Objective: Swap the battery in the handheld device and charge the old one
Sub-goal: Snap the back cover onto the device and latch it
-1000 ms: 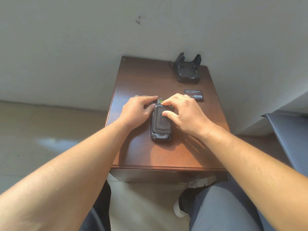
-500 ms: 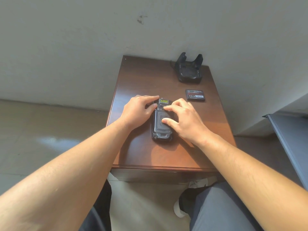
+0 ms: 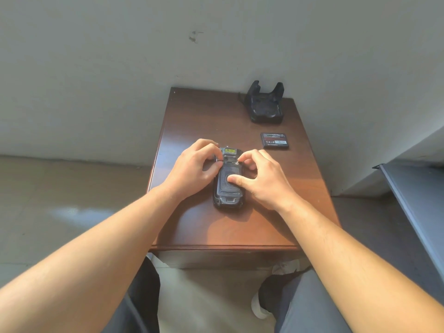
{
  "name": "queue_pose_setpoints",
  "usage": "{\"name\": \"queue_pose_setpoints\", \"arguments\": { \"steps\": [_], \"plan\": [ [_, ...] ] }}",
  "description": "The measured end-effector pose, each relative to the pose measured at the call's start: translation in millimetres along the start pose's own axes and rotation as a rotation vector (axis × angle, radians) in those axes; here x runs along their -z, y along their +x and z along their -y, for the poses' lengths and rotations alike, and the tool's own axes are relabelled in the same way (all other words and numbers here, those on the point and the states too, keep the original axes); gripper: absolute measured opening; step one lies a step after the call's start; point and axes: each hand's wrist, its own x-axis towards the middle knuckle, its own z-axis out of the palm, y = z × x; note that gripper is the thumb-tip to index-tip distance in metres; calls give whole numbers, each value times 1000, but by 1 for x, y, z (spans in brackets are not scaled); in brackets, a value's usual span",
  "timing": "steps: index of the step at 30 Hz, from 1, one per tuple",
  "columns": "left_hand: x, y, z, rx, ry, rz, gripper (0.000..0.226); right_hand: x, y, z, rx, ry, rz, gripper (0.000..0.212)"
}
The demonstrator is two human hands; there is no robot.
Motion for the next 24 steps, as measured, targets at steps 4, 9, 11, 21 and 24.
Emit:
{"name": "queue_pose_setpoints", "arguments": {
  "steps": [4, 9, 11, 21, 24],
  "plan": [
    [0, -2, -1, -20, -1, -11, 6, 3, 1, -3, 10, 4, 37, 45],
    [0, 0, 0, -31, 6, -11, 8, 5, 5, -2, 19, -21, 56, 45],
    [-1, 0, 0, -37, 12, -8, 8, 3, 4, -3, 35, -33, 39, 45],
    [-3, -1, -1, -30, 2, -13, 7, -11, -4, -9, 35, -34, -81, 39],
    [-2, -2, -2, -28, 13, -9, 8, -13, -7, -7, 35, -16, -104, 36]
  ]
}}
